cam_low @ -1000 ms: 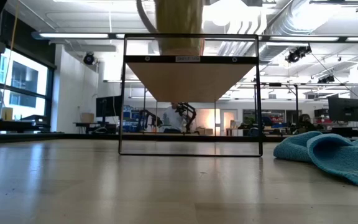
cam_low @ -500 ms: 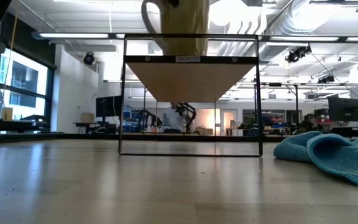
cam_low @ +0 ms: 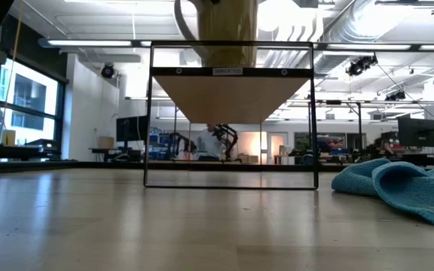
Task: Stack small to large cups/mugs on shelf
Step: Put the yellow mug on the shelf
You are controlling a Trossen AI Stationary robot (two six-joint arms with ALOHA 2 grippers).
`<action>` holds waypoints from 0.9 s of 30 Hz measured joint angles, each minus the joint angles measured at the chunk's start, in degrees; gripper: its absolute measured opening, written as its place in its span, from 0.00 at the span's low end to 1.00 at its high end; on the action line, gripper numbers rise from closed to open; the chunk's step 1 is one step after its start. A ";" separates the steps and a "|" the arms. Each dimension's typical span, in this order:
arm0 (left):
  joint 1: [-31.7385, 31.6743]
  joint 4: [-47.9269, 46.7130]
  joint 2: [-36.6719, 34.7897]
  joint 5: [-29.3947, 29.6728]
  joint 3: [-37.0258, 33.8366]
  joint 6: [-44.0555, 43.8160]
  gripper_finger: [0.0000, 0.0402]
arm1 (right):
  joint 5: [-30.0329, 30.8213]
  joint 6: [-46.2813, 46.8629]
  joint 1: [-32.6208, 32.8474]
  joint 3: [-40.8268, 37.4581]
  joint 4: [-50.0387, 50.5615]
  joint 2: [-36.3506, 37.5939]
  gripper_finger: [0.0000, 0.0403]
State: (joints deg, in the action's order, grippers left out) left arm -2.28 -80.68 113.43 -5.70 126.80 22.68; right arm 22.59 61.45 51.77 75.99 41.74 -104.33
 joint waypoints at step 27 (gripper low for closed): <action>0.04 0.06 1.03 -0.28 0.04 0.04 0.03 | 0.99 0.02 0.38 0.00 0.00 0.00 0.29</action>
State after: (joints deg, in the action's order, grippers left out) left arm -2.24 -80.63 114.45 -5.98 126.85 22.72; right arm 23.58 61.47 52.14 75.99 41.74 -104.33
